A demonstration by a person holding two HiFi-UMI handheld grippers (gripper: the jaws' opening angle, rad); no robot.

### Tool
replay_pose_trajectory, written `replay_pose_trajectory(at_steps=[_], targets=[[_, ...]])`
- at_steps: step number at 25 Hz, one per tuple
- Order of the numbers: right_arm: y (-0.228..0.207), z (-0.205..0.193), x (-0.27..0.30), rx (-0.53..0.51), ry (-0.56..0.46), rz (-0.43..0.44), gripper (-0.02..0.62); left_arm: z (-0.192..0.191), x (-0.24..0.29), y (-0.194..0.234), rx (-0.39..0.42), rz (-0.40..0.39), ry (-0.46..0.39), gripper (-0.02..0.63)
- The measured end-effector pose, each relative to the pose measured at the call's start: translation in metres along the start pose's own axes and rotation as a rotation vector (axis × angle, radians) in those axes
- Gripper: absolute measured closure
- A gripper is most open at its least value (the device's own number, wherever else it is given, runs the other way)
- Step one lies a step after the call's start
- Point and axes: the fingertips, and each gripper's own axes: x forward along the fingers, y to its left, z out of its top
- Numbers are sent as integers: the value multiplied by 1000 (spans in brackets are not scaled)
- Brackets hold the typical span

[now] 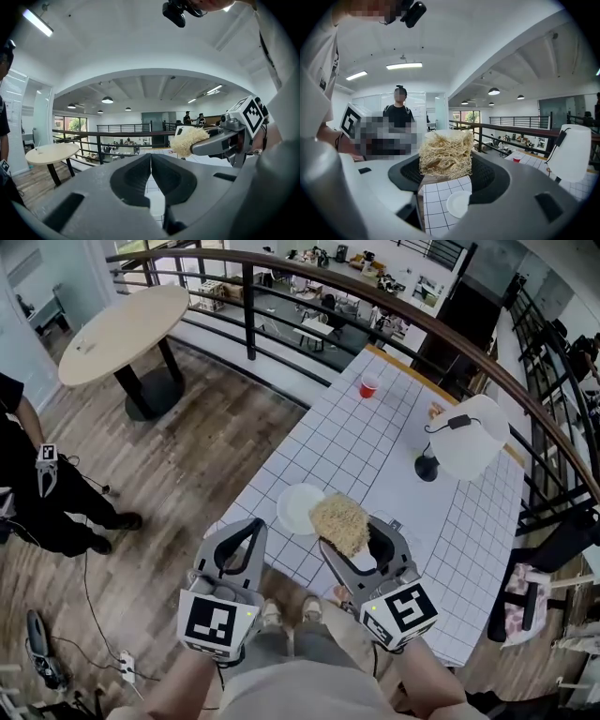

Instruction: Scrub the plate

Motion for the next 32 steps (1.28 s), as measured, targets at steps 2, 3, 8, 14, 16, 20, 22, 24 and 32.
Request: replay_pose_trajectory(at_steps=[2,3,8,14,16,20,22,24,32], targets=[[-9,-14,13,2,23,6,334,-11,14,1,7,0,20,589],[-13,-21,20,6,35,10,334,-17,20,1,6,-1,35,589],[-28,-54,52,67,89,32,334,-53,52,3,-22,-27,71,589],[-35,-91,86,90,140,73,334,-122,88,8,-48,-35,178,589],[-38,-109,98,95,167,80,334,-145,99,7,-58,-42,221,589],[-44,-145,125,146,198,97,334,-185,126,11,-56,-58,286,589],[-46,-160,138,161,214,104,334,-202,136,14,-59,-61,319,589],[-46,-176,148,170,238,107,334,-220,141,15,-80,-62,356,589],[-52,-226,173,164,346,110,334,-280,158,8,-148,-85,454,589]])
